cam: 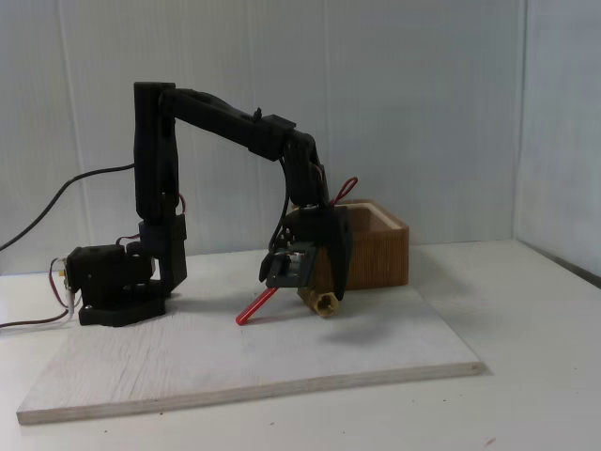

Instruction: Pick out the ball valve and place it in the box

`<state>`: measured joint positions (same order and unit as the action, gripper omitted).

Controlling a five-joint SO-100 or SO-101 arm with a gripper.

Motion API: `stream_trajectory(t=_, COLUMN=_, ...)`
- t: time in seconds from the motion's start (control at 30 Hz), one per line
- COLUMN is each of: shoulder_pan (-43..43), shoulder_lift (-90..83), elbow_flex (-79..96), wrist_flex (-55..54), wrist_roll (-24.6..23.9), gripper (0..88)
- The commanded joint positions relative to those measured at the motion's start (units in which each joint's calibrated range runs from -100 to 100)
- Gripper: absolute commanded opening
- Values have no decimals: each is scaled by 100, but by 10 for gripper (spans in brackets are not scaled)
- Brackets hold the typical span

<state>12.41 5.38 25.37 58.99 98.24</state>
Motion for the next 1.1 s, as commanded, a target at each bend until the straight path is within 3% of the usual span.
stream_trajectory(t=0.0, shoulder_pan=-9, shoulder_lift=-33, elbow_flex=-245, wrist_flex=46, wrist_roll=31, gripper=502)
stream_trajectory(t=0.33, shoulder_pan=-97, shoulder_lift=-25, elbow_flex=-507, wrist_flex=46, wrist_roll=46, gripper=495)
stream_trajectory(t=0.53, shoulder_pan=-112, shoulder_lift=-25, elbow_flex=-435, wrist_flex=55, wrist_roll=41, gripper=302)
stream_trajectory(t=0.67, shoulder_pan=-105, shoulder_lift=-17, elbow_flex=-426, wrist_flex=98, wrist_roll=41, gripper=236)
stream_trajectory(t=1.07, shoulder_pan=-60, shoulder_lift=441, elbow_flex=-426, wrist_flex=64, wrist_roll=31, gripper=225)
